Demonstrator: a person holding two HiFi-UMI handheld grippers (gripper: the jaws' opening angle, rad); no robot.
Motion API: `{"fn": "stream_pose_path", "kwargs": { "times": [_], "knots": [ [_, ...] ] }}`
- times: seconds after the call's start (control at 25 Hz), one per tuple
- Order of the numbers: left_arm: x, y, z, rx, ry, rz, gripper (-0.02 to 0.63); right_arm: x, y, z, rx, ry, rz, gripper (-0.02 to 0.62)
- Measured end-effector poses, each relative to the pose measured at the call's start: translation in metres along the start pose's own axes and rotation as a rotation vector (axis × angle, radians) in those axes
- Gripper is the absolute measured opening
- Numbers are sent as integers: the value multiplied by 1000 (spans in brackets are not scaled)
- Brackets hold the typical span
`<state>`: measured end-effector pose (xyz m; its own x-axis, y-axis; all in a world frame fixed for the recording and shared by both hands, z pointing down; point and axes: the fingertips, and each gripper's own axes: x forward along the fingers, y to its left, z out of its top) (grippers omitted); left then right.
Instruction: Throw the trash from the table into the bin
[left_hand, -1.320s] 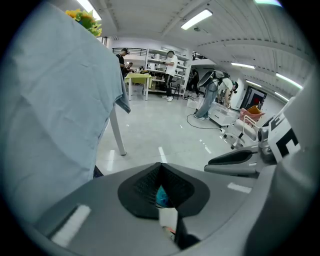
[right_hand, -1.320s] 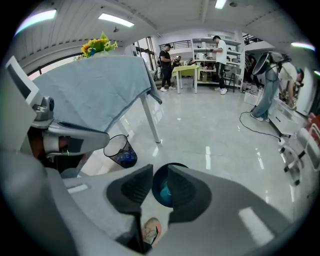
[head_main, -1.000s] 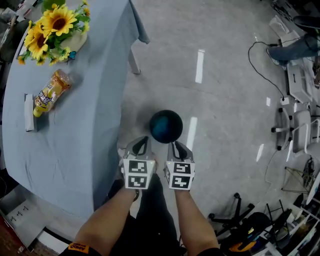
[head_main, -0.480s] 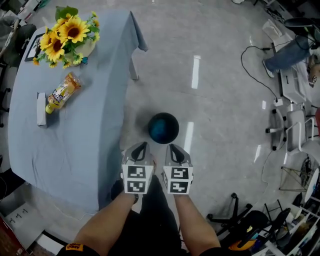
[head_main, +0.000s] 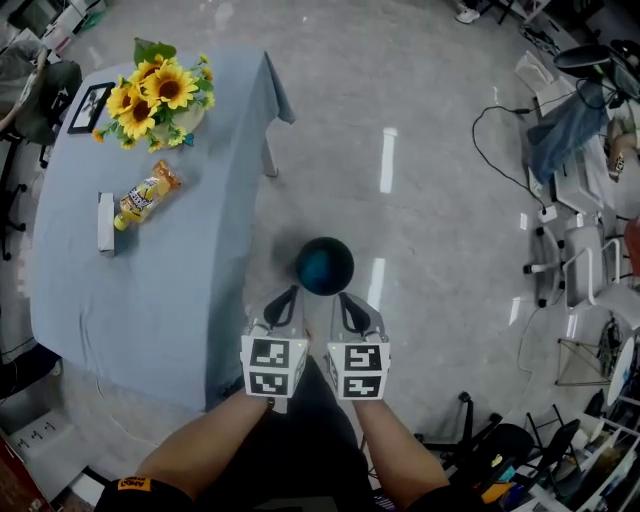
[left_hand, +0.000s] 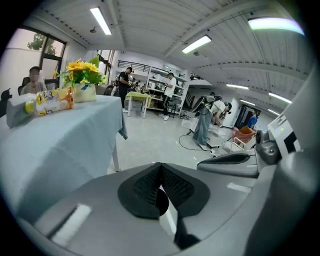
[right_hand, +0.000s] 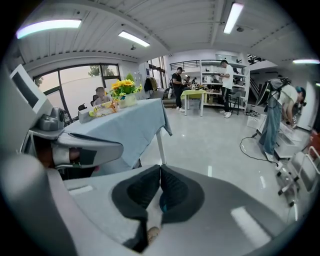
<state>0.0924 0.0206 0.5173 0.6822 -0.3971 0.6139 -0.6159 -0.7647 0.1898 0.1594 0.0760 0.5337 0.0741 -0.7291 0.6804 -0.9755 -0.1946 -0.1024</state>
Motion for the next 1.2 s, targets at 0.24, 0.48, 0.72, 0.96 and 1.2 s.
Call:
{"fn": "stream_pose_path", "kwargs": {
  "times": [0.24, 0.48, 0.72, 0.96, 1.2],
  "knots": [
    [-31, -8, 21, -7, -39, -28, 9, -25, 9, 20, -24, -22, 3, 3],
    [-66, -8, 36, 4, -76, -28, 9, -48, 32, 38, -69, -35, 42, 3],
    [-109, 6, 54, -24, -139, -13, 9, -70, 56, 56, -119, -66, 80, 3],
    [-150, 35, 69, -51, -214, 72, 9, -78, 85, 79, -170, -99, 144, 3],
    [-190, 68, 72, -96, -265, 172, 8, -78, 131, 99, -252, -132, 236, 3]
  ]
}}
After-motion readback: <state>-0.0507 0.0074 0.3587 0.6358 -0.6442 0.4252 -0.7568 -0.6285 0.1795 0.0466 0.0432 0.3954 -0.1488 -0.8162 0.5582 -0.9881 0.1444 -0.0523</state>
